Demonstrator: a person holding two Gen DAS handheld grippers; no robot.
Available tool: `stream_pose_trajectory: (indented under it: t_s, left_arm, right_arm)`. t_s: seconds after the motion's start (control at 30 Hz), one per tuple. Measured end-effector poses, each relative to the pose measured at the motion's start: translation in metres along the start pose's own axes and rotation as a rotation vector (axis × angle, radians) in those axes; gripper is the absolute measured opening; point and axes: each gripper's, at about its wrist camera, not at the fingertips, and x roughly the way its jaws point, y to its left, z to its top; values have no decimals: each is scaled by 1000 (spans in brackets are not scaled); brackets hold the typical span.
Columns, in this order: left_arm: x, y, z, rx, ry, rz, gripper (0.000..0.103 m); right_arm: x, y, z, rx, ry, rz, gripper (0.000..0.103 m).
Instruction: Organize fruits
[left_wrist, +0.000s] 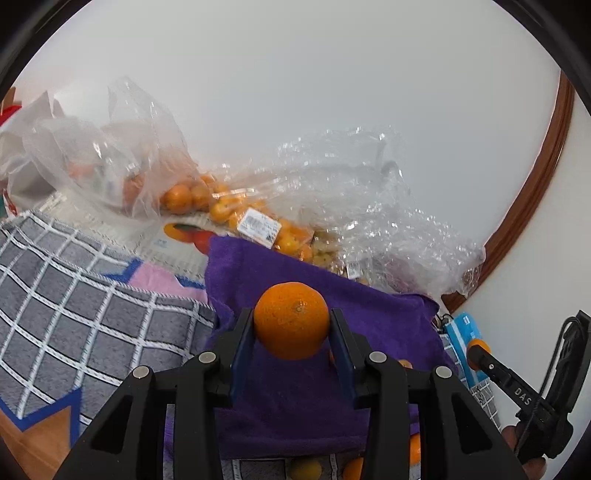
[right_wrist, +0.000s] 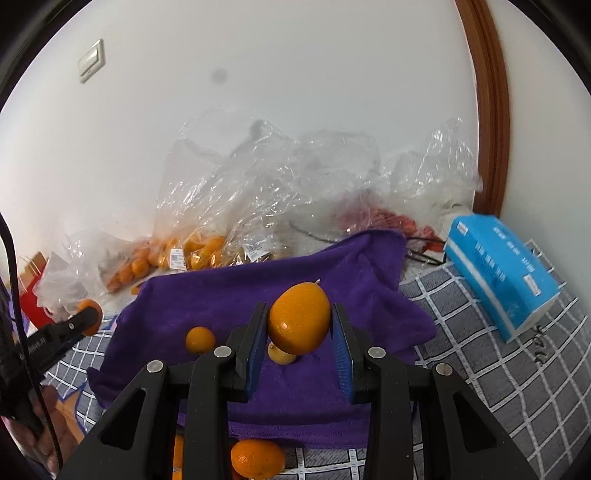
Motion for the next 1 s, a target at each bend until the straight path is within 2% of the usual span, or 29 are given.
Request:
stream_pose_trajectory:
  t_s: [0.4,0.57,0.7,1.0]
  left_arm:
    - [23,-1,-21,33,40,-29,38]
    - [30,-2,-25,51,46,-19,38]
    - [30,-6,-27,78,36,-18,38]
    - [36,-14,-35,126,68,-26,38]
  right_arm:
    - [20,6,-13,-44,16,-2,34]
    - [27,6,-18,-58,20,-14,34]
    - [36,4,-21,-62,46,-31,34]
    - [55,4,-31,-78,105,-54,34]
